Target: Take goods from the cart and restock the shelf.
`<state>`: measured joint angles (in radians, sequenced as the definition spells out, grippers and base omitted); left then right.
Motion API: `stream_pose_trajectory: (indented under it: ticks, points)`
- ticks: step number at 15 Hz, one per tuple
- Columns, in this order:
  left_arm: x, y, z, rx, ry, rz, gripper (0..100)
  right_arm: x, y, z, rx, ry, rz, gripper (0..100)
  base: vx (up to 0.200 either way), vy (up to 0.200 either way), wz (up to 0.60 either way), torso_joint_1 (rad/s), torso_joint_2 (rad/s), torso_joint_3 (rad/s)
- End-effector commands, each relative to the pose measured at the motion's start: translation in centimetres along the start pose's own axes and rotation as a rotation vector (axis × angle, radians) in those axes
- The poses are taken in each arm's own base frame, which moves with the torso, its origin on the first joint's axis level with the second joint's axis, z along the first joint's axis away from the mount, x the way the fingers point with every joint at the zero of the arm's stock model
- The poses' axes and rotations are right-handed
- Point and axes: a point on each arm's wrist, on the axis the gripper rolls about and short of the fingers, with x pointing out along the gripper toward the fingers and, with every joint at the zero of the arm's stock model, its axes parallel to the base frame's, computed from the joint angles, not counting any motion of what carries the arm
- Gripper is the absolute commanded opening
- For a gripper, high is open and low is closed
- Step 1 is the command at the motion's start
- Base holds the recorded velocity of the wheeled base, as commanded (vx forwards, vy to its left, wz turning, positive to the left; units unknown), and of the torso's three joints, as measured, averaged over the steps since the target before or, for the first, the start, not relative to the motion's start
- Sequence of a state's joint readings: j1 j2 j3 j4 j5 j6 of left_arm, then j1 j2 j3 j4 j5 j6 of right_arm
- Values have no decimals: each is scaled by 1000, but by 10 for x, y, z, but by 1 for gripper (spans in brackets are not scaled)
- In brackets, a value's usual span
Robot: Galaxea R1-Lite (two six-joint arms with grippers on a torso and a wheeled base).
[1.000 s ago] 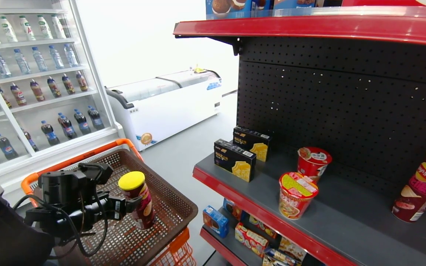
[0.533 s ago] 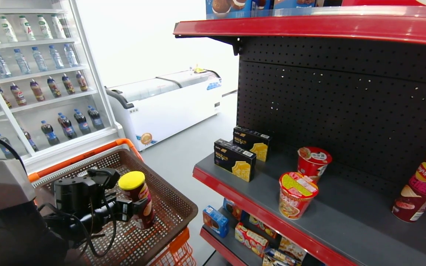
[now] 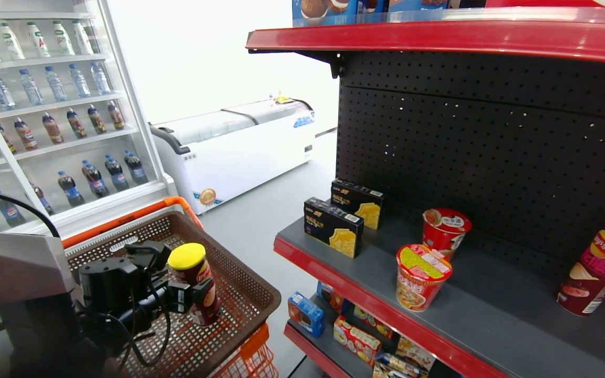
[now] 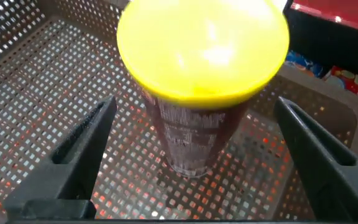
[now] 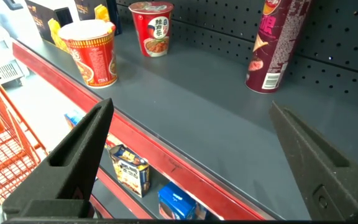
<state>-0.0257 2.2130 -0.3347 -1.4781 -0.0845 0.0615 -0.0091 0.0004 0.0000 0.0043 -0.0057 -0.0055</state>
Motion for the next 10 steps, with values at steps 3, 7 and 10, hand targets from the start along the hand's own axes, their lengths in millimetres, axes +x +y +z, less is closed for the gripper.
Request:
stream_pose_trajectory:
  ticks: [3,7,10]
  points:
    - [2,0,-14,-4,25,0,100,0,0,0,-1,0,0,100,0,0,0,0,0,0]
    - [7,1,-22,-7,32,5,100,0,0,0,-1,0,0,100,0,0,0,0,0,0]
    - [15,3,-26,-10,37,9,100,0,0,0,-1,0,0,100,0,0,0,0,0,0]
